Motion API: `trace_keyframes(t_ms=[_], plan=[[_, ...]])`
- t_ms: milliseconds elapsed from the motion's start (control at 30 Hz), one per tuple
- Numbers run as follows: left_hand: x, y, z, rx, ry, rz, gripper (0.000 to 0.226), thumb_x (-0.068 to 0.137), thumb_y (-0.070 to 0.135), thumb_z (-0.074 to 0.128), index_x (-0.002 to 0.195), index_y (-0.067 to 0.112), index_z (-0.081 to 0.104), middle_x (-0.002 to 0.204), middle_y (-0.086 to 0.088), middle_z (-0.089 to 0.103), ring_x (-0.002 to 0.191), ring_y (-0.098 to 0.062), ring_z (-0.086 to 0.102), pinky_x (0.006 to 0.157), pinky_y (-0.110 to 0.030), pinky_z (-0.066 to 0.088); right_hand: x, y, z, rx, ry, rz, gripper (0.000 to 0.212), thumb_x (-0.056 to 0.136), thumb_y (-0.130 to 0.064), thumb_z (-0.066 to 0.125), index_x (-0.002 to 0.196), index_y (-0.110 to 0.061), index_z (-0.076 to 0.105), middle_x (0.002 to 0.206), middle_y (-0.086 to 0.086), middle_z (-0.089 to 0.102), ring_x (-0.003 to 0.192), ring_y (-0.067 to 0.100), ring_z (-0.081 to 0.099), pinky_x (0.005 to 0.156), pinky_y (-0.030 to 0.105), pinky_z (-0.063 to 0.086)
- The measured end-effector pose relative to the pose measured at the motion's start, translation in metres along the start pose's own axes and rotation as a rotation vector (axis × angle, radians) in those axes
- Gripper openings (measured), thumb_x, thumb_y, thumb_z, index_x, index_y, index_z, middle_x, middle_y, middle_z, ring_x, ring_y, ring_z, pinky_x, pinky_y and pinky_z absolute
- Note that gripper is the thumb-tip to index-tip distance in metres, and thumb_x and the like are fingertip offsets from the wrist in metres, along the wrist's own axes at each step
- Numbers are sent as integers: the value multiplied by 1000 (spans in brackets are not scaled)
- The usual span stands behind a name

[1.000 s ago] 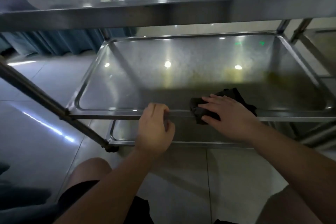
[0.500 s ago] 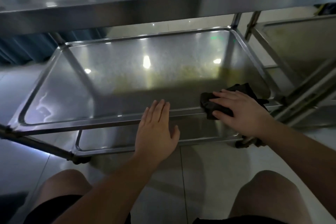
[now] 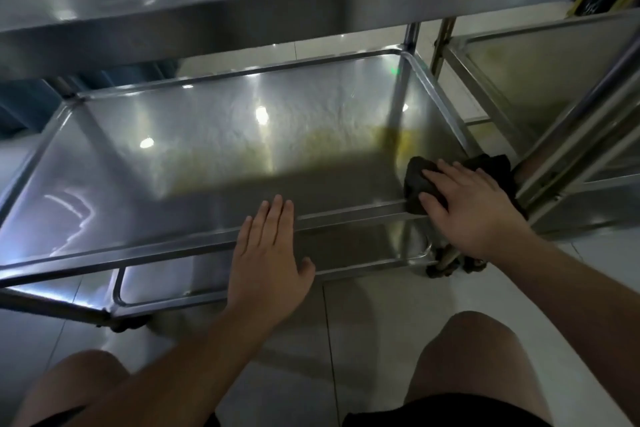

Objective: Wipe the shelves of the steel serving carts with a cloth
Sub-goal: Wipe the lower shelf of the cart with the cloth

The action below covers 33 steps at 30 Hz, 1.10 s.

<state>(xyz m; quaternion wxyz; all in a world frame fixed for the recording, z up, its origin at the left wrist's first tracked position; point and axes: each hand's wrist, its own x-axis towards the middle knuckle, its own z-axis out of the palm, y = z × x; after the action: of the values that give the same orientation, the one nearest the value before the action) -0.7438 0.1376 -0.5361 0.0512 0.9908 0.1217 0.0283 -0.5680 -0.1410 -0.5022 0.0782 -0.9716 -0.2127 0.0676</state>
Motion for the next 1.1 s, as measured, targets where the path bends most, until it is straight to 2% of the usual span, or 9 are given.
trace_keyframes(t_ms=[167,367,500,633,767,867,933,1033,1100], plan=[[1,-10,1,0,-33,31,99,93,61,45,169,18,-1,177,-1,-5,162,-16,-10,130,-39,-9,57,-10,-5,48,-33,160,66,107,-55,22,165,-23,19,174,9,10,160,29,8,129,49,4],[1,-8,4,16,-21,12,103,88,62,53,169,18,6,177,-2,6,163,-18,-2,131,-40,-2,137,-24,-22,56,-1,115,68,101,-53,25,156,-16,37,166,17,29,153,36,24,125,56,19],[3,-11,4,19,-13,-5,102,84,62,51,168,17,14,176,-4,14,162,-20,7,131,-41,2,72,-65,-12,74,-51,-174,61,106,-50,32,156,-15,41,165,14,34,151,34,32,125,45,22],[2,-12,5,28,4,9,100,82,60,49,166,12,24,173,-7,22,161,-24,17,130,-42,6,13,-73,-12,117,-203,-400,60,109,-55,27,165,-33,22,172,-11,8,159,12,4,129,33,3],[2,-15,5,22,12,14,99,82,61,47,166,13,24,173,-7,23,161,-24,17,131,-43,8,51,-25,-14,-11,-32,-162,63,107,-55,25,163,-25,28,172,1,22,158,23,18,127,44,11],[2,-11,5,28,26,11,98,82,59,49,165,13,25,173,-7,24,161,-24,17,130,-41,5,92,-7,-14,1,31,110,64,107,-52,25,163,-22,26,172,8,17,159,28,13,128,52,5],[2,-10,5,37,29,-1,99,81,60,49,165,13,26,172,-7,25,160,-25,18,130,-40,4,101,-24,-8,50,35,152,65,106,-52,26,163,-22,26,172,9,17,159,29,11,128,53,4],[3,-11,6,51,20,-1,100,82,62,50,166,13,24,172,-8,25,160,-25,18,130,-42,7,70,-63,-5,90,-17,-78,65,105,-56,20,159,-24,37,169,6,28,156,29,22,127,52,14],[3,-12,7,57,17,1,101,82,61,51,166,12,25,172,-8,24,160,-26,19,130,-44,10,40,-77,-4,183,-115,-274,57,109,-51,27,160,-27,37,169,-4,27,157,21,19,128,44,12]])
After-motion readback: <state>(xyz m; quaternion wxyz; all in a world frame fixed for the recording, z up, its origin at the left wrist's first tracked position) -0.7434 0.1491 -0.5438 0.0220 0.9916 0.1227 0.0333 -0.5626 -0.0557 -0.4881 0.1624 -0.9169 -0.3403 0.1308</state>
